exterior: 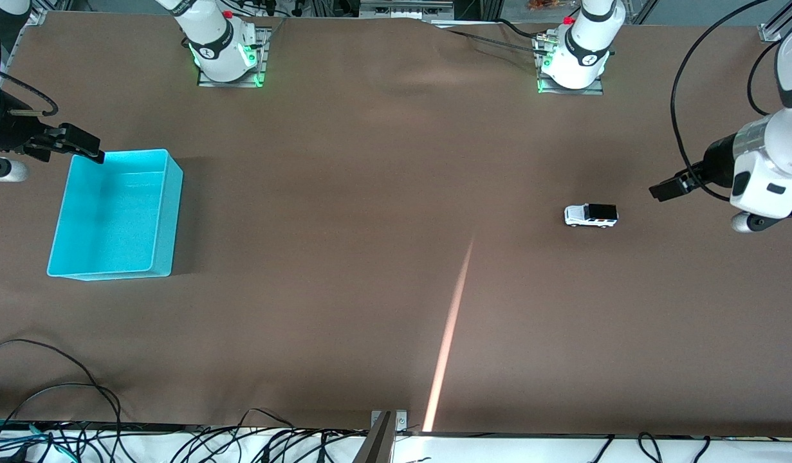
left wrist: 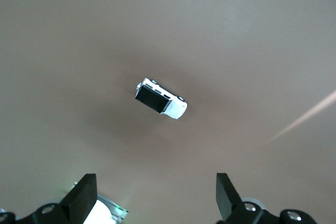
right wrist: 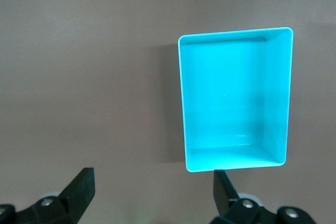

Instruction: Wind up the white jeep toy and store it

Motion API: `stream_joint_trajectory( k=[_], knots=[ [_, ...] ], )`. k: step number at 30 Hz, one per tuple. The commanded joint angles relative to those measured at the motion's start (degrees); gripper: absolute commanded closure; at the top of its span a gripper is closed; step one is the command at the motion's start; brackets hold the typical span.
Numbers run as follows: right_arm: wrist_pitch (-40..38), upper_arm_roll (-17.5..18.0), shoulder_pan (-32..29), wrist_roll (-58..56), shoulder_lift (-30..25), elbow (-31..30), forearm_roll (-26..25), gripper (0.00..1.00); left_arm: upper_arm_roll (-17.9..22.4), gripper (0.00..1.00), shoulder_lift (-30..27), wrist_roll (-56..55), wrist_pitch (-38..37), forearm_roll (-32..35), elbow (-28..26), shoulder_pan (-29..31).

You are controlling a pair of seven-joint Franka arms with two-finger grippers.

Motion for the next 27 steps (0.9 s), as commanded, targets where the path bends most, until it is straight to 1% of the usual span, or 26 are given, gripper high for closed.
stream_joint_trajectory(
  k=[1,6,10,16,20,22,27],
  knots=[
    [-1.1,0.0,0.0,0.5,0.8,1.9,0.8,0.00,-0.1,0.00,1.8,-12.6,0.0,1.5,-0.7,-0.2],
    [-1.1,0.0,-0.1,0.5,0.8,1.9,0.8,0.00,-0.2,0.00,1.7,-22.0,4.3,2.1,-4.9,-0.2],
    [-1.3,-0.1,-0.1,0.5,0.8,1.9,0.8,0.00,-0.6,0.00,1.4,-27.7,10.3,2.3,-10.5,-0.6],
    [-1.3,-0.1,-0.1,0.5,0.9,1.9,0.8,0.00,-2.4,0.00,1.4,-36.5,18.8,5.1,-17.7,-0.6],
    [-1.5,-0.1,-0.1,0.3,0.9,1.9,0.8,0.00,-2.7,0.00,1.4,-42.9,25.3,6.2,-22.7,-0.6],
    [-1.6,0.0,0.0,0.3,0.8,1.9,0.8,0.00,-2.7,0.00,1.3,-45.0,27.8,7.2,-24.8,-0.6],
    [-1.6,0.0,0.0,0.4,0.8,1.9,0.8,0.00,-2.7,0.00,1.3,-50.7,32.7,7.2,-29.3,-0.3]
  ],
)
